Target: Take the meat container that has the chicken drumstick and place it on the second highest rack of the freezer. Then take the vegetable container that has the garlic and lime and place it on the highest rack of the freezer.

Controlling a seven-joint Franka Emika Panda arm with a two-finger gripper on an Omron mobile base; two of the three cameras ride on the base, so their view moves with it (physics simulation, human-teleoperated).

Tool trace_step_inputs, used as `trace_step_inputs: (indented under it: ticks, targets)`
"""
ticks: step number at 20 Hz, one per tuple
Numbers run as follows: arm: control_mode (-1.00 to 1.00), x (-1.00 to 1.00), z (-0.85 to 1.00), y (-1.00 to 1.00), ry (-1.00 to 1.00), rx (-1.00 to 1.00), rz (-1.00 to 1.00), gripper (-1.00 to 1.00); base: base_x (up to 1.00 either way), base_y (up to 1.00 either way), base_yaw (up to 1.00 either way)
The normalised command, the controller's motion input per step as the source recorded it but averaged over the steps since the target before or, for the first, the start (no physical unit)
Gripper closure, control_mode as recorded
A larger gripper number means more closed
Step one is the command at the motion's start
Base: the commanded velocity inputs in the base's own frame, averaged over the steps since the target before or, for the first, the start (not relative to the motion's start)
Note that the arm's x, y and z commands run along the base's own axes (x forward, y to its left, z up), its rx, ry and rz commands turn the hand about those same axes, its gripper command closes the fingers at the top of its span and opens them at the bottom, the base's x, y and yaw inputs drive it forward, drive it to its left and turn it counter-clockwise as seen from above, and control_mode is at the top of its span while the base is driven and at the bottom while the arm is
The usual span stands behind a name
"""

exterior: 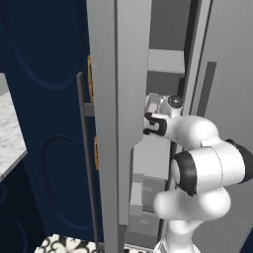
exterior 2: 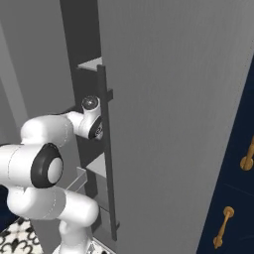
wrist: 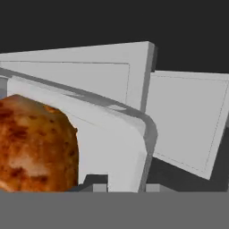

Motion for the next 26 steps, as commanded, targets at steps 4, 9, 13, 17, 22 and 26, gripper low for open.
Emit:
trace_step_inputs:
  ticks: [4, 9, 13, 17, 22, 26]
  targets:
    - [-1.0, 0.23, 0.0, -0.1, -0.08, 0.0, 0.0, -1.0, 0.0, 0.0, 0.0]
    - [-1.0, -0.52, 0.0, 0.0, -0.42, 0.0, 0.12, -1.0, 0.0, 0.0, 0.0]
    - [-1.0, -1.0, 0.19, 0.0, -0.59, -0.01, 0.19, -1.0, 0.0, 0.0, 0.0]
    - [-1.0, -1.0, 0.95, -0.01, -0.41, 0.0, 0.06, -1.0, 0.0, 0.0, 0.0]
    - [-1.0, -1.0, 0.97, 0.0, -0.11, -0.01, 0.01, -1.0, 0.0, 0.0, 0.0]
    - [-1.0, -1.0, 1.0, 0.0, -0.06, -0.04, 0.03, -1.0, 0.0, 0.0, 0.0]
